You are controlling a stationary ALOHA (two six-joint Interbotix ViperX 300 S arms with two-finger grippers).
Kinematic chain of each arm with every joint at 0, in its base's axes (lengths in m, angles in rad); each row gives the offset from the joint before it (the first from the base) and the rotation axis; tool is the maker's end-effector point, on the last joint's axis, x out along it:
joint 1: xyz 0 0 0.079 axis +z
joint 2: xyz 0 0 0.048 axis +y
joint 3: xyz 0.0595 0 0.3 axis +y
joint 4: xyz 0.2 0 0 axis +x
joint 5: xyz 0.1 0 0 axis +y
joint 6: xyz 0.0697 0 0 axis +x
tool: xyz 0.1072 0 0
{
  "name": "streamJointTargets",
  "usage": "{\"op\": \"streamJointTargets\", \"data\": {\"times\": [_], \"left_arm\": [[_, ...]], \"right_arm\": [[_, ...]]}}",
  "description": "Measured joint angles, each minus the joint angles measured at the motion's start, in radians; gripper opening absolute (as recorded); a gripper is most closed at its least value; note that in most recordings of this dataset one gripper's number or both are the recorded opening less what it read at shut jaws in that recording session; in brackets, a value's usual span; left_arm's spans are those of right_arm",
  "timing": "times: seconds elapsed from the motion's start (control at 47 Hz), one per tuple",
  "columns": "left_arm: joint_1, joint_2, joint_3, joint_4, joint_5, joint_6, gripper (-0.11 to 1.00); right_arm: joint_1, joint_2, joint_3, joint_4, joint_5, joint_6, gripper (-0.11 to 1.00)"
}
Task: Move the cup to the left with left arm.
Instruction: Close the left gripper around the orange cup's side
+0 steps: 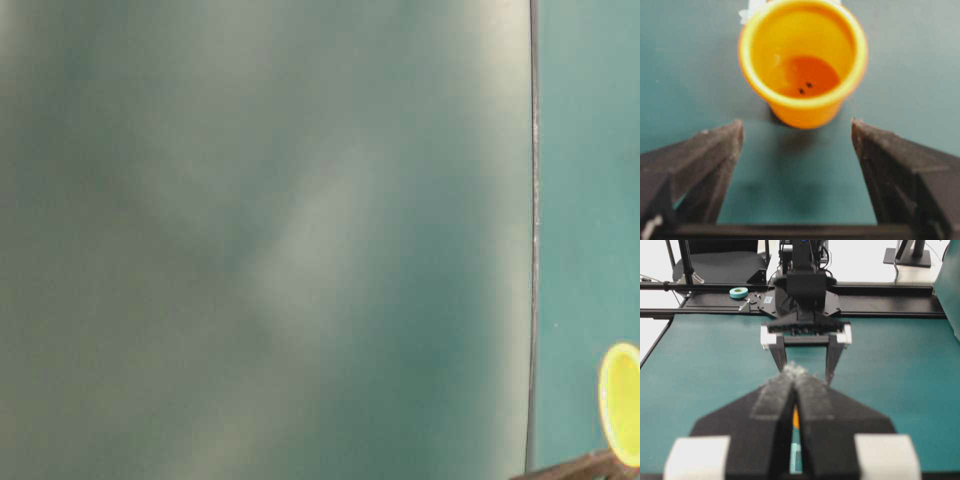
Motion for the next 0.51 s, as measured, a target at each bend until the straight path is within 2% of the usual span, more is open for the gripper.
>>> {"op": "streamJointTargets", "data": {"times": [0.213,0.51], "left_arm": [[-0.002,0.048,-0.067,0.0,0.029,-0.009,0.87],[-0.017,0.075,-0.11,0.0,0.048,-0.011,0.87]], "right_arm": [[0.0,0.0,-0.006,0.0,0.018,0.0,0.0],[0.0,-0.006,-0.008,0.0,0.057,0.0,0.0]]}}
